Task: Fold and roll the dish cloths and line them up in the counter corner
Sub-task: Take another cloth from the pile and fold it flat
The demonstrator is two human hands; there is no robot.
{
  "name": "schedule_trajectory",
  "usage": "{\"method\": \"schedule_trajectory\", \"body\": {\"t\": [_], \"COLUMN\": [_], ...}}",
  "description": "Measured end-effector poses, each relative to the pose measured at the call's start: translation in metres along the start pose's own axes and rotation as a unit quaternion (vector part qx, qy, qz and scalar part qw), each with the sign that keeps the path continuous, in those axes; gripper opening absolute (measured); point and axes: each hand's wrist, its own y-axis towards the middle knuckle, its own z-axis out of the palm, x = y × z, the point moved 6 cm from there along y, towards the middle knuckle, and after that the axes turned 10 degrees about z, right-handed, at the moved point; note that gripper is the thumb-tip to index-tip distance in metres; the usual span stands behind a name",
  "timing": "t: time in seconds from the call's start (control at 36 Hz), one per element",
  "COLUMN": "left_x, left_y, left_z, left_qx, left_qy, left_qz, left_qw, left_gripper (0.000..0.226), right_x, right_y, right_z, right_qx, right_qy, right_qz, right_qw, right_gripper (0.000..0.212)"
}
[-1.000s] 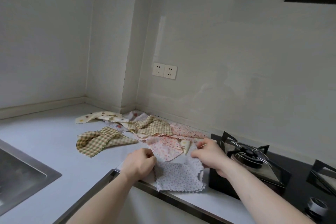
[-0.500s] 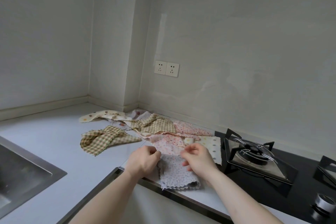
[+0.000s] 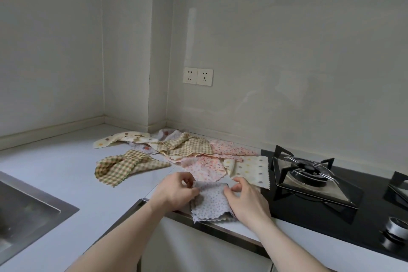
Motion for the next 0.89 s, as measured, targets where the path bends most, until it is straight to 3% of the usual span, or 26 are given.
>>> {"method": "schedule_trajectory", "body": {"t": [0.14, 0.36, 0.47, 0.61, 0.72, 0.89], "left_x": [0.003, 0.004, 0.002, -0.003, -0.004, -0.006], "left_y": [0.001, 0.001, -0.001, -0.001, -0.003, -0.005], "left_z": [0.002, -0.005, -0.003, -0.005, -0.009, -0.008], "left_qx": [0.003, -0.042, -0.020, -0.020, -0.045, -0.044], "left_qy": [-0.095, -0.190, -0.155, -0.101, -0.117, -0.160], "left_qz": [0.003, 0.006, -0.014, -0.008, 0.001, 0.012], "left_qw": [0.995, 0.981, 0.988, 0.995, 0.992, 0.986], "left_gripper": [0.003, 0.011, 0.025, 0.006, 0.012, 0.009], "right_x": [0.005, 0.005, 0.000, -0.006, -0.005, -0.003], "right_y": [0.013, 0.008, 0.011, 0.022, 0.020, 0.013], "right_z": [0.006, 0.013, 0.015, 0.023, 0.019, 0.010], "right_qx": [0.072, 0.068, 0.074, 0.068, 0.045, 0.008], "right_qy": [0.066, 0.144, 0.168, 0.188, 0.236, 0.269], "right_qz": [0.062, 0.027, 0.014, 0.009, -0.008, -0.026], "right_qw": [0.993, 0.987, 0.983, 0.980, 0.971, 0.963], "right_gripper": [0.062, 0.043, 0.042, 0.046, 0.023, 0.033]}}
